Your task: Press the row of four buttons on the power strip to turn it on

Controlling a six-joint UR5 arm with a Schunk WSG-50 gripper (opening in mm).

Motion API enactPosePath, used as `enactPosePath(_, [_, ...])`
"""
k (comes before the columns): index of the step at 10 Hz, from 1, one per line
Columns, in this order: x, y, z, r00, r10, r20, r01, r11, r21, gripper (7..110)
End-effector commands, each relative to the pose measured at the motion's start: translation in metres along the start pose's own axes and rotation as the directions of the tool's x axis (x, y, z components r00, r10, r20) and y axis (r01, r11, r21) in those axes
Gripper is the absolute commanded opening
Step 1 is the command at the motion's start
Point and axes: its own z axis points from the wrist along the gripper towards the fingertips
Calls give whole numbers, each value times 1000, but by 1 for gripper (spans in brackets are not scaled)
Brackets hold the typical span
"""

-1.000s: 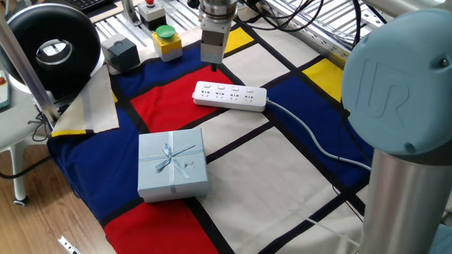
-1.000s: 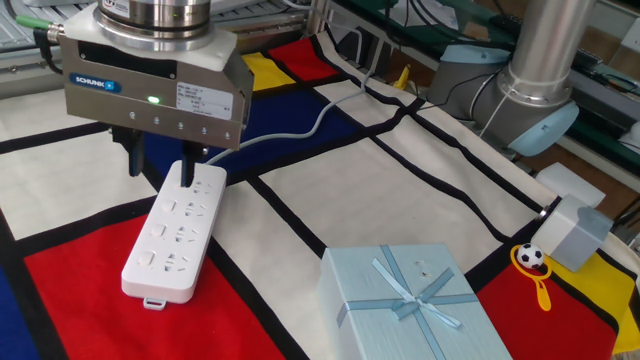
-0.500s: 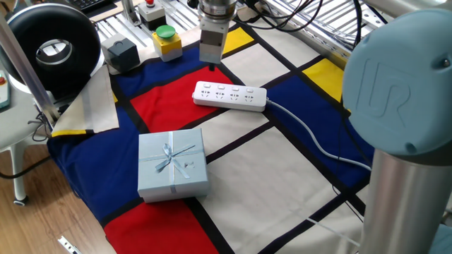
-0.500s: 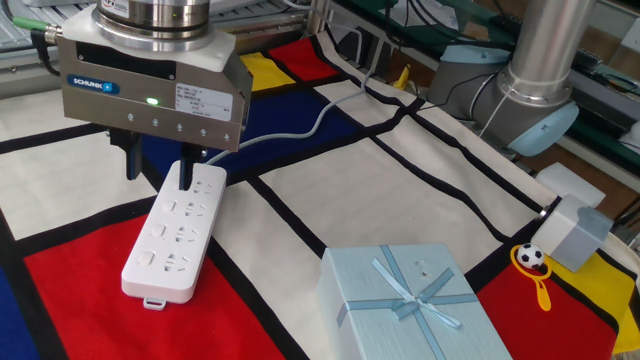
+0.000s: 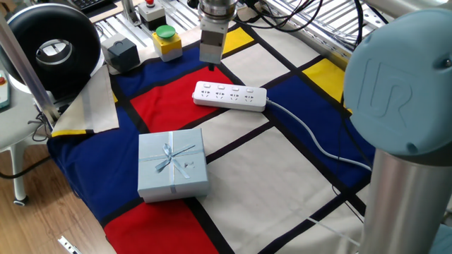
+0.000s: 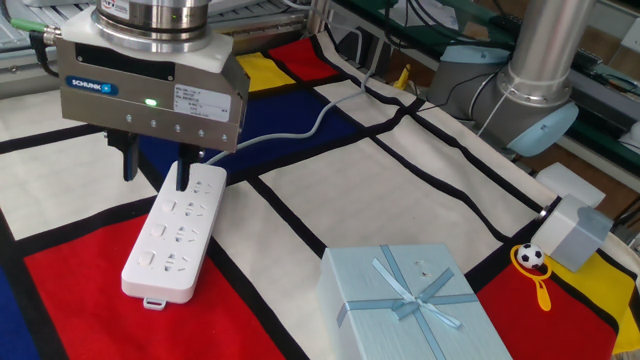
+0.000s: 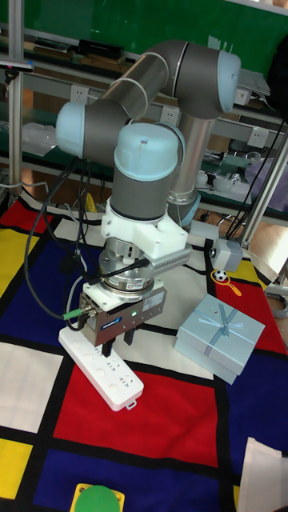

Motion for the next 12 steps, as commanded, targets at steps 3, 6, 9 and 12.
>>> enactPosePath(3, [24, -10, 24, 1000, -9, 21, 9, 1000, 3, 44])
enactPosePath(6, [22, 2, 29, 999, -4, 33, 6, 999, -54, 44])
enactPosePath(9, [44, -21, 29, 997, 45, -55, -43, 998, 43, 44])
enactPosePath(12, [22, -14, 30, 999, 2, 32, -2, 1000, 11, 44])
